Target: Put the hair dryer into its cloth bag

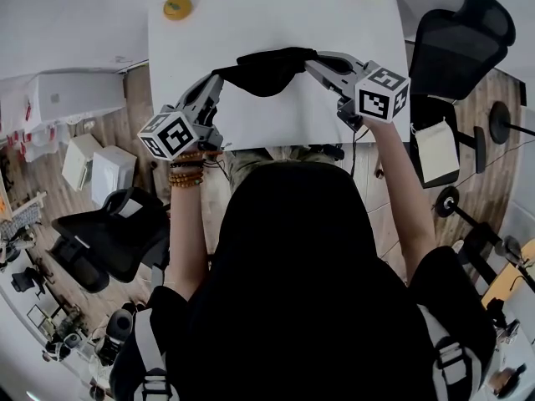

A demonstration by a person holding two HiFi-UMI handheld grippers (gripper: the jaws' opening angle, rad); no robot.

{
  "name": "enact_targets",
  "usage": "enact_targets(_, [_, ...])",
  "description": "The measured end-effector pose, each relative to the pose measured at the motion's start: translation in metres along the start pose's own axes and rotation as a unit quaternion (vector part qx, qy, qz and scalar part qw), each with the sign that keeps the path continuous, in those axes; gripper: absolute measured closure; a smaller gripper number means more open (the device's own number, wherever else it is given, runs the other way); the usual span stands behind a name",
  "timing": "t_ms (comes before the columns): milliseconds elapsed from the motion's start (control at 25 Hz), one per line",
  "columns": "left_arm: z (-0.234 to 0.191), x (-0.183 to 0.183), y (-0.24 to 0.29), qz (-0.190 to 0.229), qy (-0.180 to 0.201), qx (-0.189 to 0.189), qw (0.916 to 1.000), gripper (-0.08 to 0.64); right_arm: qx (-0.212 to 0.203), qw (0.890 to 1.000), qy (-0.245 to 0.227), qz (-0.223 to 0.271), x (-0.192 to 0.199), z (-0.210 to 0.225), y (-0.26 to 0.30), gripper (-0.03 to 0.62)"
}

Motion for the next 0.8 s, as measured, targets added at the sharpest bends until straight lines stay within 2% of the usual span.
enact_targets(520, [0.02,-0.039,0.01,0.035,0.006,0.035,0.9988,0.526,-0.019,0.999,-0.003,0.042,-0.038,-0.007,0.004,0.555])
enact_targets(640, [0.024,-0.052,0.012,0.064,-0.026,0.057,0.996,0.526,-0.037,0.997,-0.018,0.058,-0.052,-0.014,0.005,0.555])
enact_targets(720, [0.025,-0.058,0.013,0.078,-0.046,0.065,0.9938,0.528,-0.034,0.997,-0.037,0.066,-0.06,-0.021,0.006,0.555])
enact_targets(800, [0.033,-0.066,0.013,0.077,-0.035,0.065,0.9944,0.528,-0.02,0.997,-0.042,0.069,-0.065,-0.024,0.007,0.555])
Point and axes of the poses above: the fingertips, and each gripper's own axes: y forward along the fingers, z to its right, x out of its underside, the point moved 10 cm from there along -y, backward along the fingers, and after that the axes turned 15 degrees about z, right-handed, at the moved point
